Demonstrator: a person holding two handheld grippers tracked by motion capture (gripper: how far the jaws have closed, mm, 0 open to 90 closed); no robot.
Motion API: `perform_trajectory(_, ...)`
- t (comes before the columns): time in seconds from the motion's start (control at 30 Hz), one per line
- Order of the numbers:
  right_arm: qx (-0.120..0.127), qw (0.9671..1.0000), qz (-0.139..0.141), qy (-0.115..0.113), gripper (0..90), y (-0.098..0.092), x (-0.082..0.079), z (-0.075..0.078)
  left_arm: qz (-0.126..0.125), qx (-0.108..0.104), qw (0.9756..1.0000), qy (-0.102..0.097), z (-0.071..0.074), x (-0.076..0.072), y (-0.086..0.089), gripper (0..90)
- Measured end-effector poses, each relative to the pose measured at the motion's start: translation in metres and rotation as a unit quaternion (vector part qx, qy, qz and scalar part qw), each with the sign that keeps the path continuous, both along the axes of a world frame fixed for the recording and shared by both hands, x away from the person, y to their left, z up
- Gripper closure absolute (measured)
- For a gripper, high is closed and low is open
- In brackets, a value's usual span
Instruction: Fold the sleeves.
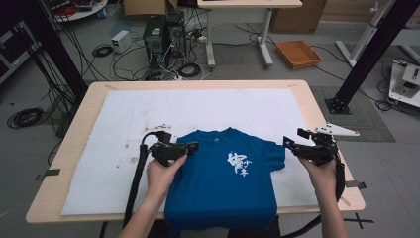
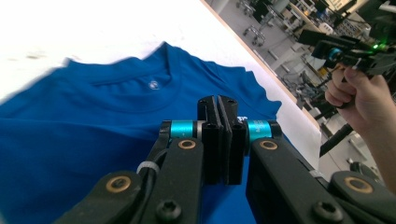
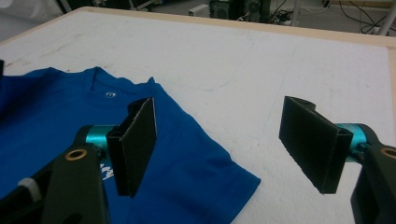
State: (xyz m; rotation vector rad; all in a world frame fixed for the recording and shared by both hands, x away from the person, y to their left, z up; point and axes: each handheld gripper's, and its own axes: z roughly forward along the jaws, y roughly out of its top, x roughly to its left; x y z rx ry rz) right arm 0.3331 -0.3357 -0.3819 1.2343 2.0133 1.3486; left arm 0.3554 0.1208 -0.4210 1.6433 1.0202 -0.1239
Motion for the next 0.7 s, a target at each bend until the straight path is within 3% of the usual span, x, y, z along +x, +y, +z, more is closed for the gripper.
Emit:
perform_trajectory(0.1, -0.002, 1.0, 0.002, 0.0, 27.4, 0.001, 0.001, -0.001, -0.009, 0.003, 0.9999, -0.008, -0.007, 0.004, -0.011, 87.9)
perform_trajectory(0.17, -0.004, 1.0, 0.001, 0.005, 27.4, 0.002, 0.001, -0.003, -0.006, 0.004, 0.9998, -0.02, -0.009, 0.005, -0.015, 74.0)
perform_trajectory(0.2, -0.007, 1.0, 0.0, 0.007, 27.4, 0.002, 0.002, -0.004, -0.002, 0.011, 0.9989, -0.045, -0.007, 0.003, -0.013, 68.7)
perform_trajectory(0.23, -0.007, 1.0, 0.0, 0.007, 27.4, 0.002, 0.002, -0.004, -0.002, 0.011, 0.9989, -0.045, -0.007, 0.003, -0.013, 63.8)
perform_trajectory(0.27, -0.006, 0.9999, -0.002, 0.009, 27.4, 0.002, 0.002, -0.005, 0.002, 0.011, 0.9983, -0.058, -0.005, 0.002, -0.011, 63.8)
perform_trajectory(0.3, -0.005, 0.9999, -0.004, 0.012, 27.4, 0.001, 0.003, -0.006, 0.003, 0.013, 0.9974, -0.071, -0.004, 0.001, -0.009, 56.8)
perform_trajectory(0.4, -0.004, 0.9998, -0.009, 0.016, 27.9, 0.0, 0.004, -0.009, 0.008, 0.019, 0.9951, -0.097, 0.002, -0.003, 0.001, 49.7)
perform_trajectory(0.57, 0.006, 0.9994, -0.026, 0.023, 31.5, -0.004, 0.006, -0.012, 0.017, 0.036, 0.9887, -0.144, 0.011, -0.017, 0.026, 45.1)
perform_trajectory(0.6, 0.012, 0.9986, -0.042, 0.029, 33.4, -0.007, 0.007, -0.014, 0.019, 0.044, 0.9871, -0.153, 0.013, -0.02, 0.032, 44.8)
perform_trajectory(0.63, 0.014, 0.9984, -0.046, 0.031, 34.8, -0.009, 0.008, -0.017, 0.027, 0.058, 0.9838, -0.167, 0.015, -0.027, 0.044, 44.4)
perform_trajectory(0.7, 0.017, 0.9978, -0.049, 0.042, 40.3, -0.013, 0.011, -0.022, 0.036, 0.073, 0.9805, -0.179, 0.017, -0.033, 0.056, 44.3)
